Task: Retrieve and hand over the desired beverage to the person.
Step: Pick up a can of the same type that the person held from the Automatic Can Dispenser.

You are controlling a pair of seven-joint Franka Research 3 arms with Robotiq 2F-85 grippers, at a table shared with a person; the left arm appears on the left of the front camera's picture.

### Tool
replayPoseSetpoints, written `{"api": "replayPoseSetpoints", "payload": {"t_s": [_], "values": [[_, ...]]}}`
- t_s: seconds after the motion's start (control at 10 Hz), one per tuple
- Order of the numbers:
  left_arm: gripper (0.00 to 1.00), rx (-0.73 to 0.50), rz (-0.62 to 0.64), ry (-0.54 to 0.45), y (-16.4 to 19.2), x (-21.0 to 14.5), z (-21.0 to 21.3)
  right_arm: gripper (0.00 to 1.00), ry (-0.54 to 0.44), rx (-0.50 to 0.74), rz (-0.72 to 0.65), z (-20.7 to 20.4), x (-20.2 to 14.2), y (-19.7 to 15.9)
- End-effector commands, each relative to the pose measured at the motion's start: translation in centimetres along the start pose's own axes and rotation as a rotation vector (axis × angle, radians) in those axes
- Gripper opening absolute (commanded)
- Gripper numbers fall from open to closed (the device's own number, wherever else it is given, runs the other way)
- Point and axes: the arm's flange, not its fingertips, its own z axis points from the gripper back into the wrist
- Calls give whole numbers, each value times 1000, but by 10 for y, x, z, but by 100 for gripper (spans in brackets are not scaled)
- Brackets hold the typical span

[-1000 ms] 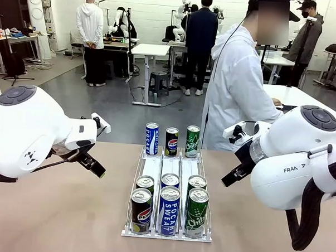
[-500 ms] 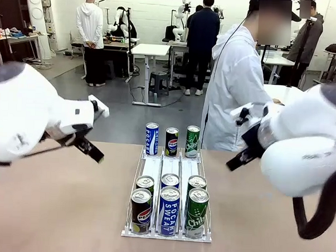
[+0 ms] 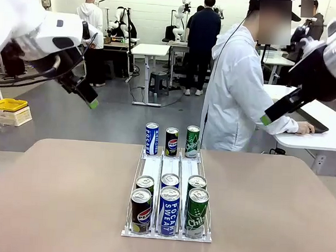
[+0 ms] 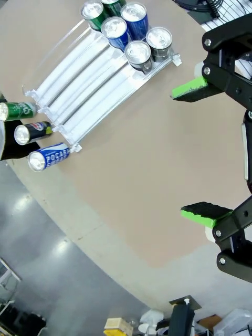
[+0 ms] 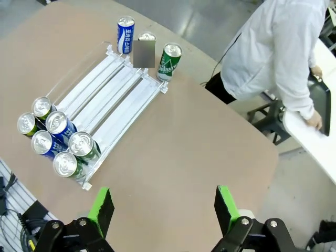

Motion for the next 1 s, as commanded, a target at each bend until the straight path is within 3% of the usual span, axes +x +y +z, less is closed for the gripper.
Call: {"api": "replayPoseSetpoints", "payload": {"t_s": [0.0,0.3,0.4,0.5,0.6,0.9], "values": [[100,-10,3,16,5,-7,-13,100,-5,8,-7,-11,-8,-2],[100,-2,1,7,0,-2,-3,100,4,0,0,-1,-1,0],[100,-285,3,5,40,-8,15,100,-30,183,-98,8,-11,-40],[100,-464,0,-45,82,-21,34,100,-83,377,-123,23,-28,-75],[100,-616,31,-125,126,-38,47,100,-159,439,-194,37,-50,-111],[100,-651,181,-193,196,-81,62,100,-251,519,-342,50,-103,-181]]}}
